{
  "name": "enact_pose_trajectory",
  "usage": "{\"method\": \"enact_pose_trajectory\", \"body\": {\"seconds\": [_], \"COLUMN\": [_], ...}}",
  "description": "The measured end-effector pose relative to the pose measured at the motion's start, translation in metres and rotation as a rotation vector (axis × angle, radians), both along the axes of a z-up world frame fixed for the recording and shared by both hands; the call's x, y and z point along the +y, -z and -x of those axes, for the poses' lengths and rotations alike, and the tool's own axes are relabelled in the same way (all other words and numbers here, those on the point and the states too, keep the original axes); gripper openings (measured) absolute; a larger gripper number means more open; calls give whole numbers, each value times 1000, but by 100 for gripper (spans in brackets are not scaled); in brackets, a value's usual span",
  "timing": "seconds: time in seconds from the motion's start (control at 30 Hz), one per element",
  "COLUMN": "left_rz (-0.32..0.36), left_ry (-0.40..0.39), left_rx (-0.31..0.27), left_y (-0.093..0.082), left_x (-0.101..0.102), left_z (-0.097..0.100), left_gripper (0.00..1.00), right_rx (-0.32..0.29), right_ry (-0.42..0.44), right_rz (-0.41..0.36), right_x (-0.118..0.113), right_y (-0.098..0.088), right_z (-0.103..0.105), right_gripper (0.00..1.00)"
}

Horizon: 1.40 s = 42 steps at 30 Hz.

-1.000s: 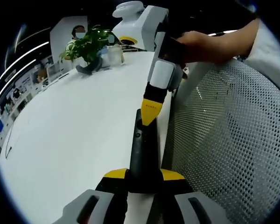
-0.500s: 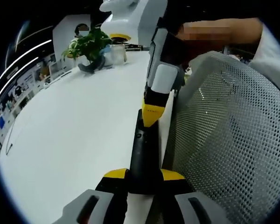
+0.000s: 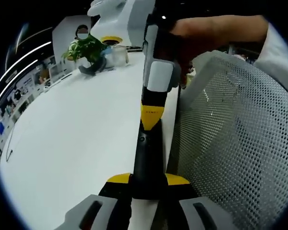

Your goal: Press the specified remote control buttons in sequence, fully releasing each button before pressing the next.

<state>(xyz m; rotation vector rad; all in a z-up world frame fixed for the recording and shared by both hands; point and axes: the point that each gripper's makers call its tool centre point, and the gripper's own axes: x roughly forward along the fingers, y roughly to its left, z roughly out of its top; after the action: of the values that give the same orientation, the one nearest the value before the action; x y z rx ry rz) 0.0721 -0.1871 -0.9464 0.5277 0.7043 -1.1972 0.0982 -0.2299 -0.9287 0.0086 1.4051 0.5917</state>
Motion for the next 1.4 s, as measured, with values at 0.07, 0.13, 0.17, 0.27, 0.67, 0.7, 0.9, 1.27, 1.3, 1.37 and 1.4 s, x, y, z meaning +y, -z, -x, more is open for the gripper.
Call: {"method": "enact_pose_trajectory", "body": {"seconds": [0.07, 0.13, 0.17, 0.27, 0.67, 0.7, 0.9, 1.27, 1.3, 1.37, 1.4], "left_rz": [0, 0, 0, -1, -6, -6, -5, -1, 0, 1, 0], "left_ry": [1, 4, 5, 8, 7, 7, 8, 8, 7, 7, 10], "left_rx": [0, 0, -1, -2, -1, -1, -1, 3, 3, 4, 2], "left_y": [0, 0, 0, 0, 0, 0, 0, 0, 0, 0, 0], "left_x": [0, 0, 0, -1, -1, -1, -1, -1, -1, -1, -1], "left_z": [0, 0, 0, 0, 0, 0, -1, -1, -1, -1, -1], "left_gripper": [24, 24, 24, 24, 24, 24, 24, 24, 24, 24, 24], "right_rx": [-3, 14, 22, 47, 127, 130, 145, 128, 127, 110, 96], "right_ry": [17, 14, 11, 3, -34, -35, -17, -17, -21, -32, -32], "right_rz": [-25, -32, -23, -13, 29, 30, 43, 85, 88, 86, 81], "right_x": [5, 8, 8, 9, 11, 11, 10, 11, 11, 11, 10], "right_y": [-6, -7, -6, -1, 12, 12, 14, 16, 16, 16, 16], "right_z": [-5, -9, -10, -9, -1, -1, -2, -4, -4, -4, -3], "right_gripper": [0, 0, 0, 0, 0, 0, 0, 0, 0, 0, 0]}}
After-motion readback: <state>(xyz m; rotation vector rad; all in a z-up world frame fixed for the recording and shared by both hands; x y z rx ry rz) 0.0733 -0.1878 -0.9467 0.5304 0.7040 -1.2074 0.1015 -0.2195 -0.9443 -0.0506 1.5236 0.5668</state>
